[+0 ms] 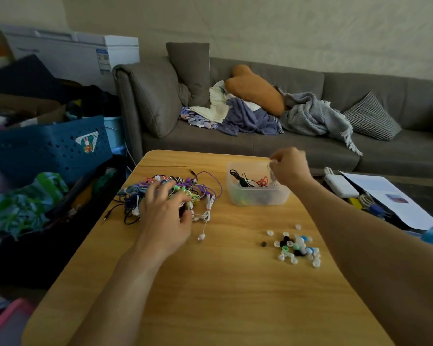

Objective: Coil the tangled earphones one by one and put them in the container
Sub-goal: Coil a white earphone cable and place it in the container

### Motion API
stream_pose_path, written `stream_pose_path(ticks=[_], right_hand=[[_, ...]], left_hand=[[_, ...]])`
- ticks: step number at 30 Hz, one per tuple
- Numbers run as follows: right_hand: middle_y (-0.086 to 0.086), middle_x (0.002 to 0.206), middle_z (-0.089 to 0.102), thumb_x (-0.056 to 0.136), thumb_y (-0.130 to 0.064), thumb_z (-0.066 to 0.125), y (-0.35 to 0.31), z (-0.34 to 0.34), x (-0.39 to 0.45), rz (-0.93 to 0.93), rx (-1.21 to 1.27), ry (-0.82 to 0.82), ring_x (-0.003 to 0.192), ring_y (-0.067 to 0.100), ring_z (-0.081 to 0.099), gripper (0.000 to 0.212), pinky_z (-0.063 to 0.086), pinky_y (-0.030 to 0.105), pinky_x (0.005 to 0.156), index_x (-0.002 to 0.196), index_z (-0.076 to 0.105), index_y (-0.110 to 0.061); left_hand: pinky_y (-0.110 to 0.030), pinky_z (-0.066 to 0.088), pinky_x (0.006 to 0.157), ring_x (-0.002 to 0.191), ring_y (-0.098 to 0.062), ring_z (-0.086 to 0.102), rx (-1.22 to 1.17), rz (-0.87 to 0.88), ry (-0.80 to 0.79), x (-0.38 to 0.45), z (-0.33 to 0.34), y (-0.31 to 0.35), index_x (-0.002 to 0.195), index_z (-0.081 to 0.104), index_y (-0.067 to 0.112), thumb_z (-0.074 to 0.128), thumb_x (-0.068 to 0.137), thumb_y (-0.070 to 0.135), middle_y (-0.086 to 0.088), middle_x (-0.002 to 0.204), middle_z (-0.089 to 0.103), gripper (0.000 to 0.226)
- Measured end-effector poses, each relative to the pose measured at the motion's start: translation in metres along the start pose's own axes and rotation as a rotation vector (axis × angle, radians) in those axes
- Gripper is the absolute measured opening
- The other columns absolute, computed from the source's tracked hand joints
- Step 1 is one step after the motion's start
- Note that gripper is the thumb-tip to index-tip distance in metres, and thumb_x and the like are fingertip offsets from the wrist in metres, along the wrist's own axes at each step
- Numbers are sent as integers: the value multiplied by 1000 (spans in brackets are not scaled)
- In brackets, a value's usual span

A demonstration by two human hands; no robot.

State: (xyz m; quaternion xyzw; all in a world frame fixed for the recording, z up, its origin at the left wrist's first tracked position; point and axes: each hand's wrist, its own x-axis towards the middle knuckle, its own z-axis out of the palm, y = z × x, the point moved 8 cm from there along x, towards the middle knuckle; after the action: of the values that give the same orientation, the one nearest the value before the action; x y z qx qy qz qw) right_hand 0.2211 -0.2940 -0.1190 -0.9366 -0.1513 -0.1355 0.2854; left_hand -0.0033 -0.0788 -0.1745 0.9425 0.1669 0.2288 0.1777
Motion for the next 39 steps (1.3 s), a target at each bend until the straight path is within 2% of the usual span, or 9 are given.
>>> stream_pose_path(ticks=[3, 8, 12, 15, 23, 28, 32, 36, 39], right_hand=[[14, 131, 61, 93, -6, 57, -6, 21, 0, -6, -203, -222, 118, 30, 58, 41, 46, 31, 88, 133, 60, -8], [13, 112, 66, 86, 2, 50, -66, 4, -29, -281, -16, 87, 104, 29, 61, 35, 48, 34, 88, 113, 71, -9], [8, 112, 69, 84, 2, 49, -109, 58, -88, -420, 53, -344, 101, 23, 64, 39, 51, 30, 88, 112, 71, -13], [10, 129, 45, 87, 1, 49, -104, 106, -123, -464, -183, -577, 115, 30, 51, 54, 45, 39, 99, 135, 57, -23], [1, 106, 36, 91, -19, 67, -79, 96, -133, -510, -63, -231, 108, 26, 45, 18, 47, 39, 93, 109, 67, -16], [1, 103, 47, 84, -33, 73, -68, 41, -152, -431, 25, 106, 99, 23, 42, 14, 42, 38, 81, 96, 71, -25], [-11, 109, 56, 88, -35, 69, -54, 8, -170, -286, 135, 142, 105, 14, 45, 9, 32, 35, 82, 94, 69, -27], [-18, 73, 69, 81, -28, 78, -35, -2, -190, -118, 434, 64, 74, -1, 65, 9, 50, 24, 68, 81, 69, -25], [-20, 73, 69, 77, -23, 79, -44, 1, -198, -147, 425, 47, 74, -3, 65, 13, 47, 12, 64, 85, 71, -29]], left_hand=[[-51, 18, 113, 145, -27, 9, 35, -20, -78, -1, 9, -2, 123, 61, 28, 58, 92, 36, 3, 154, 31, 32], [-46, 21, 111, 140, -24, 16, 4, 28, -31, -3, 9, 7, 114, 69, 24, 60, 91, 31, 4, 148, 38, 25], [-43, 22, 110, 136, -23, 19, 43, 36, -40, -4, 11, 12, 112, 71, 25, 57, 91, 17, 6, 146, 40, 26], [-43, 28, 104, 129, -23, 25, -1, 43, 47, -6, 3, 14, 103, 73, 21, 57, 84, 3, 3, 136, 49, 31], [-28, 36, 87, 102, -19, 46, -206, 115, 243, -8, -18, 11, 82, 73, 17, 55, 81, -10, 3, 96, 59, 33], [-15, 40, 59, 69, -3, 58, -414, 11, 230, -19, -30, 21, 80, 70, 17, 50, 88, -5, 9, 81, 67, 31], [-21, 37, 46, 45, -7, 52, -654, -205, -59, -44, -5, 29, 71, 70, 13, 52, 84, 19, 1, 60, 64, 23], [-33, 52, 54, 58, -32, 63, -1288, -693, -708, -89, 50, 66, 87, 68, -9, 35, 96, 52, -28, 80, 67, 70], [-35, 56, 61, 66, -30, 65, -1568, -778, -779, -93, 59, 88, 97, 71, -4, 33, 90, 65, -21, 82, 67, 79]])
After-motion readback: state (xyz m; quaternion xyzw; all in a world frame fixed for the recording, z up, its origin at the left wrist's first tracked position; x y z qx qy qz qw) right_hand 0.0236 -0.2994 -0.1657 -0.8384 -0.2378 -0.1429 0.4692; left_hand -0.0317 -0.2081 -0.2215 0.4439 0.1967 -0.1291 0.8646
